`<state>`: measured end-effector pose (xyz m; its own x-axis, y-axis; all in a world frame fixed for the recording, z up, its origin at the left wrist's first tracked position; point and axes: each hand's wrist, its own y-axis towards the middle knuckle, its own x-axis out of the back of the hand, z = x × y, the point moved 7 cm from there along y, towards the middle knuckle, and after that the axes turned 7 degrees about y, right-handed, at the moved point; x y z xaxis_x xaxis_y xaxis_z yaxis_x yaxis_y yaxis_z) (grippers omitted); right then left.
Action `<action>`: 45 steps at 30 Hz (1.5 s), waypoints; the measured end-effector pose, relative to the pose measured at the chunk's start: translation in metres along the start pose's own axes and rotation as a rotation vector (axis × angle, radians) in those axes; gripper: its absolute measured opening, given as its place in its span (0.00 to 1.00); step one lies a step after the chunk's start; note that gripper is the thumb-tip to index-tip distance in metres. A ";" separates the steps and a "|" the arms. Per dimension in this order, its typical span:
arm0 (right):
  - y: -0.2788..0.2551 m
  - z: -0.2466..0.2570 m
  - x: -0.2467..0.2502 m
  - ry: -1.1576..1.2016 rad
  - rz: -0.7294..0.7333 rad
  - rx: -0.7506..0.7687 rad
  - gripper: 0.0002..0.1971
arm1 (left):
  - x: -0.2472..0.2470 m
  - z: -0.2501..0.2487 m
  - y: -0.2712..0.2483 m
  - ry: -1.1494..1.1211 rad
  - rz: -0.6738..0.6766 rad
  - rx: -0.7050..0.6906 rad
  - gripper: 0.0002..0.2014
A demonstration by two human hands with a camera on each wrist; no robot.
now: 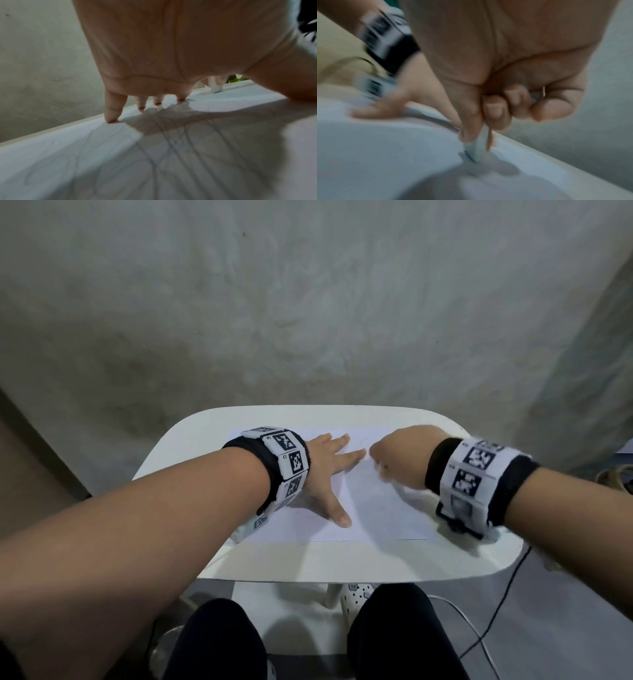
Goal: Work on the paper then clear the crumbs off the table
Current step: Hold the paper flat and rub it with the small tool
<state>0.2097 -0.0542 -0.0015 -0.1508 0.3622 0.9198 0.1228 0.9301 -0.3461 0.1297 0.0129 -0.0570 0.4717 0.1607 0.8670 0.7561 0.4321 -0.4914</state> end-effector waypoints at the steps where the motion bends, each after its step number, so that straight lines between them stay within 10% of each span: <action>1: -0.004 0.015 -0.006 0.009 0.017 0.077 0.08 | 0.001 0.000 0.000 -0.005 -0.003 0.000 0.64; 18: -0.023 0.008 -0.022 0.027 -0.027 0.104 0.05 | -0.001 0.002 0.002 -0.005 0.003 0.007 0.64; 27: 0.004 -0.102 0.002 0.774 -0.161 -0.187 0.06 | 0.006 -0.001 -0.004 -0.003 0.035 -0.002 0.64; 45: 0.029 -0.015 -0.004 0.191 0.076 0.094 0.14 | 0.031 -0.011 0.034 -0.027 -0.025 -0.069 0.67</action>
<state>0.2288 -0.0291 -0.0121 0.0447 0.4219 0.9056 0.0339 0.9053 -0.4234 0.1746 0.0230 -0.0480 0.4402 0.1746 0.8807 0.7976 0.3744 -0.4729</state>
